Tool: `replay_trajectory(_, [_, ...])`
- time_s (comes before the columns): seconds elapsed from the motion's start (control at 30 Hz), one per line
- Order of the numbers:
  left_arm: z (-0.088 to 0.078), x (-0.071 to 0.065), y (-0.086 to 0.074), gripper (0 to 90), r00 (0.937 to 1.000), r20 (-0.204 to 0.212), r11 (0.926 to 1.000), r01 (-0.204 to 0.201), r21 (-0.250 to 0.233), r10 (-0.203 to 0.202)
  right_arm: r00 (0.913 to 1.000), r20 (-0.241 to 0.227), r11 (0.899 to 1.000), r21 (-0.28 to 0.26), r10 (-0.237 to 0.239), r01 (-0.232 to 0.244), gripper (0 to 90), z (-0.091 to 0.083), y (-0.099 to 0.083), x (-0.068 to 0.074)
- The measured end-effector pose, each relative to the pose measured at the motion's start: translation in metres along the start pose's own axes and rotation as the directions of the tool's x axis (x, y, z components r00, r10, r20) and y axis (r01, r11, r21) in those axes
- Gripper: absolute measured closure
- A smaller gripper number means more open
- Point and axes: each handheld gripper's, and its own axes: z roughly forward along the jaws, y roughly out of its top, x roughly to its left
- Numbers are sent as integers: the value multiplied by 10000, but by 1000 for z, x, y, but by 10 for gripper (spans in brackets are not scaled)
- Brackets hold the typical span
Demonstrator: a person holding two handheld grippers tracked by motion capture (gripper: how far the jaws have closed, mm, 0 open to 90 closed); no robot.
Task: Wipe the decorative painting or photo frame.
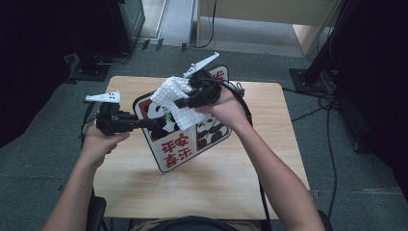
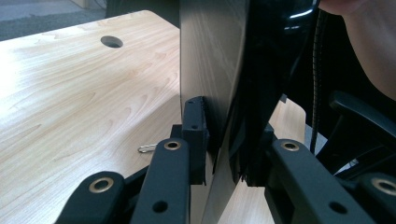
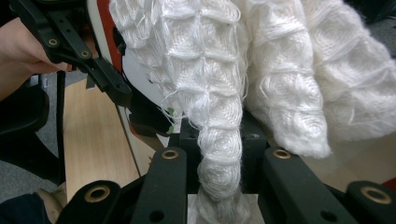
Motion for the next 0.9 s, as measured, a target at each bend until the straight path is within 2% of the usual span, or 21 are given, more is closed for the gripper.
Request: replay_trajectory(0.9, [-1,1,0,759,10000,-4,10000,-5,5,5,9998,-212,10000,-14,48,-49,754,17,-31,-2])
